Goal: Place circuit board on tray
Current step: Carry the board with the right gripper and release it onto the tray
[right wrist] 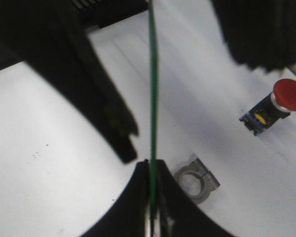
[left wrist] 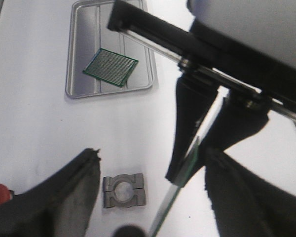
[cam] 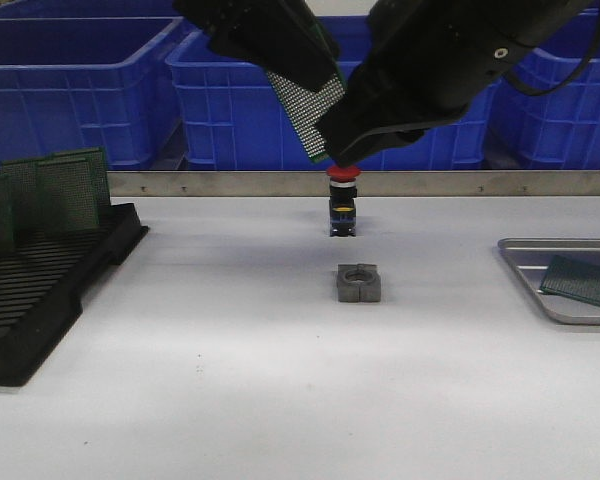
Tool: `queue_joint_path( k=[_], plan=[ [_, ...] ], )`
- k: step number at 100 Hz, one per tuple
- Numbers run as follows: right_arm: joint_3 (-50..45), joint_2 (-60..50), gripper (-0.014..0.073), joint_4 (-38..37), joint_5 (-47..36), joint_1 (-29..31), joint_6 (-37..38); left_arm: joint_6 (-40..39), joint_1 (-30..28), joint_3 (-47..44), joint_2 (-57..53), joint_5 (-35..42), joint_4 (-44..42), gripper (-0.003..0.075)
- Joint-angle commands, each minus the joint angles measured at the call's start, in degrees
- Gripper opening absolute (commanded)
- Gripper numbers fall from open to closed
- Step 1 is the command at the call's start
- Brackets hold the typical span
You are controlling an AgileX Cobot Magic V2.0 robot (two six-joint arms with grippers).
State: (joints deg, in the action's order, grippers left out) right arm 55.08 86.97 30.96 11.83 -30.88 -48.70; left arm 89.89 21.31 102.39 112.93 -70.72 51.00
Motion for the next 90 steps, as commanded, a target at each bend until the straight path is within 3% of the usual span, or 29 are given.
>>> queue_joint_path(
  k=[1,20,61,90],
  plan=[
    [1.9,-2.0,-0.0070,2.7,-0.3,1.4,0.2,-0.8,-1.7,3.6,-3.6,-0.8,4.4,0.0540],
    [1.8,-2.0,-0.0070,8.3,5.9,8.6,0.3,-1.0,-3.6,6.5,-3.6,-2.4,4.4,0.0533],
    [1.8,1.3,-0.0070,12.7,21.4,34.3,0.7,-1.0,-4.6,6.5,-3.6,-2.4,4.3,0.0533],
    [1.8,7.5,-0.0070,13.8,23.8,42.6,0.7,-1.1,-4.6,6.5,-3.6,-2.4,4.3,0.0533]
  ],
)
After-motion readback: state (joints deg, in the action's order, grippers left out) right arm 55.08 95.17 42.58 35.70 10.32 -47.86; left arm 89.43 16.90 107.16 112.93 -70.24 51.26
